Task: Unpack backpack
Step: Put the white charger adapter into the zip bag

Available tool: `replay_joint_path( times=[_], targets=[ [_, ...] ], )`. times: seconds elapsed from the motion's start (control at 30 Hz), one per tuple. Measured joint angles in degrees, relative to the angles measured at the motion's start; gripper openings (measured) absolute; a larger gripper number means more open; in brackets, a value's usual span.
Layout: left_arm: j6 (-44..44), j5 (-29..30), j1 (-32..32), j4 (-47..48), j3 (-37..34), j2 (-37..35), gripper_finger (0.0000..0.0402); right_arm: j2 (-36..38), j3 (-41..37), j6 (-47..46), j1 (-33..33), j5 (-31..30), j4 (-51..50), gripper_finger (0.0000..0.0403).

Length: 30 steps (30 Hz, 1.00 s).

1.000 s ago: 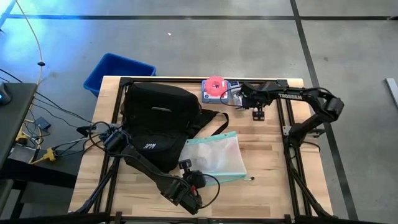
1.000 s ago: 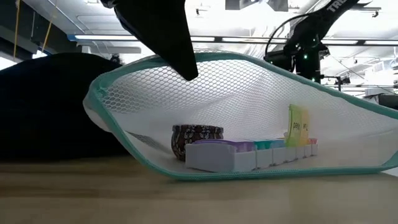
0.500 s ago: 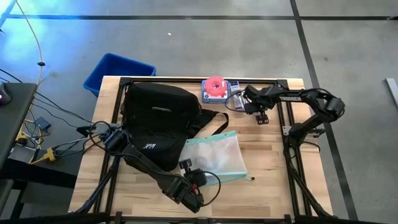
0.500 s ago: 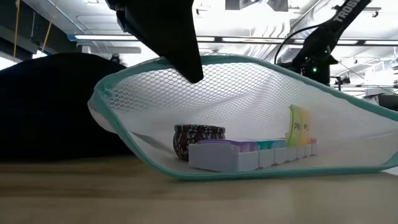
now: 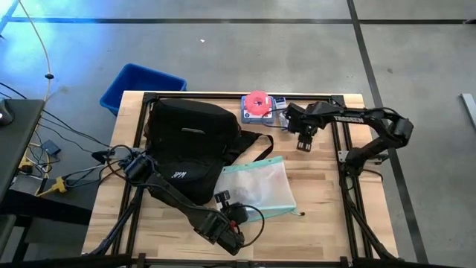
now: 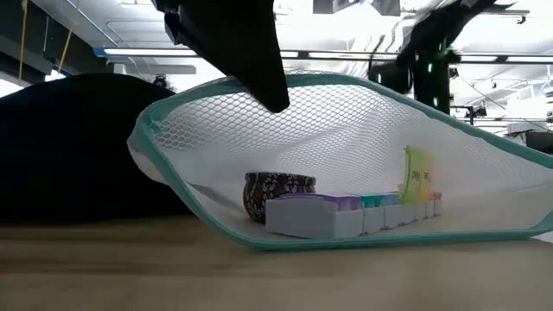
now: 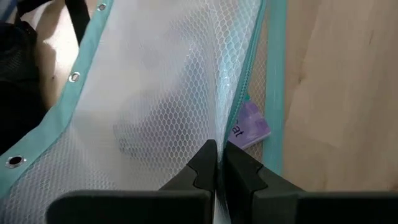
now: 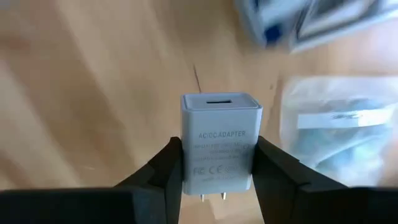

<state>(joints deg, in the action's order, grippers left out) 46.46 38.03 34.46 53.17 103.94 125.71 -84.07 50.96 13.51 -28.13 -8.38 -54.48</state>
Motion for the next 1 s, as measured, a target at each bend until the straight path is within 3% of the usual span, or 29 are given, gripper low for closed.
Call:
replay_joint_path(
  times=[0.13, 0.23, 0.37, 0.53, 0.7, 0.8, 1.0],
  targets=[
    [0.0, 0.5, 0.0, 0.1, 0.0, 0.0, 0.0000, 6.3, 0.9, -11.0, 12.0, 2.8, -2.5, 0.0126],
    [0.5, 1.3, 0.3, 0.1, 0.0, 0.0, 0.0000, 11.2, 1.0, -21.9, 26.3, 7.1, 0.9, 0.0126],
    [1.9, 3.7, 0.6, 0.1, 0.0, 0.0, 0.0000, 12.5, 1.0, -36.5, 48.8, 7.6, 16.6, 0.0126],
    [4.4, 5.6, 0.2, 0.0, 0.0, 0.0, 0.0000, 4.2, 1.1, -42.0, 68.0, -1.1, 40.8, 0.0126],
    [6.6, 7.6, -0.3, -0.8, 0.0, 0.0, 0.0000, -9.6, 4.4, -42.0, 72.8, -11.1, 45.5, 0.0126],
    [7.1, 7.6, -0.5, -2.0, 0.0, 0.0, 0.0000, -18.0, 9.3, -38.3, 71.7, -12.9, 45.2, 0.0126],
    [-0.1, 6.9, 0.1, -8.9, 0.0, 0.0, 0.0000, -27.3, 21.8, -36.6, 64.0, -24.5, 29.2, 0.0126]
  ],
)
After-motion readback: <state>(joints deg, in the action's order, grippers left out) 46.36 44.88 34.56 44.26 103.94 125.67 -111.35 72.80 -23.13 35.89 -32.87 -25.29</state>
